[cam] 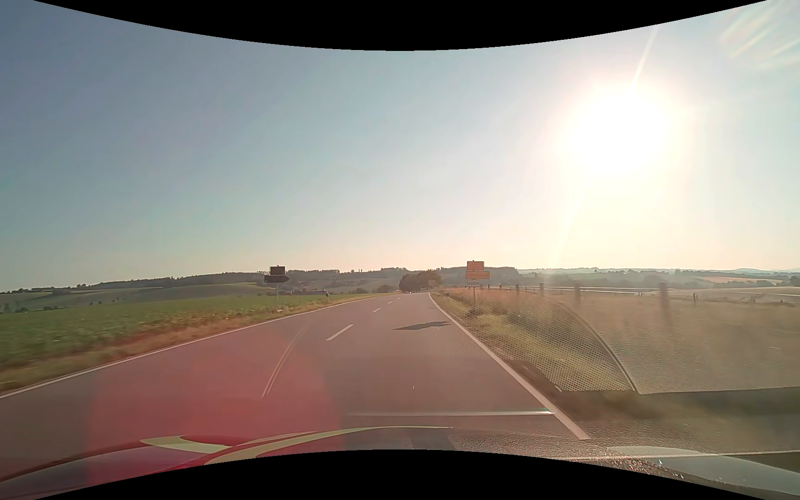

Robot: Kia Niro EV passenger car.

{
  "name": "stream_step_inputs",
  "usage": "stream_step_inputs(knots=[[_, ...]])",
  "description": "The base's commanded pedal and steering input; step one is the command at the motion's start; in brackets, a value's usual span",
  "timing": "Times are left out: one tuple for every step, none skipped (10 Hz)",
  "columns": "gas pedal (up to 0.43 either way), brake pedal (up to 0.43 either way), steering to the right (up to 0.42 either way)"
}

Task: Follow the waypoints while adhering to traffic rules and regulations

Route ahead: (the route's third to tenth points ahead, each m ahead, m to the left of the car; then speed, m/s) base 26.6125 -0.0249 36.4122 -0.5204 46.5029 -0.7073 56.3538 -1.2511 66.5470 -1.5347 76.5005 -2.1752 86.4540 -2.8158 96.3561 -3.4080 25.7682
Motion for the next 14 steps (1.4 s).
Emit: stream_step_inputs(knots=[[0.000,0.256,0.007],[0.000,0.256,0.007],[0.000,0.256,0.006],[0.000,0.262,0.006],[0.000,0.262,0.006],[0.000,0.268,0.006],[0.000,0.268,0.006],[0.000,0.268,0.005],[0.000,0.268,0.005],[0.000,0.274,0.005],[0.000,0.268,0.005],[0.000,0.274,0.005],[0.000,0.268,0.005],[0.000,0.256,0.005]])
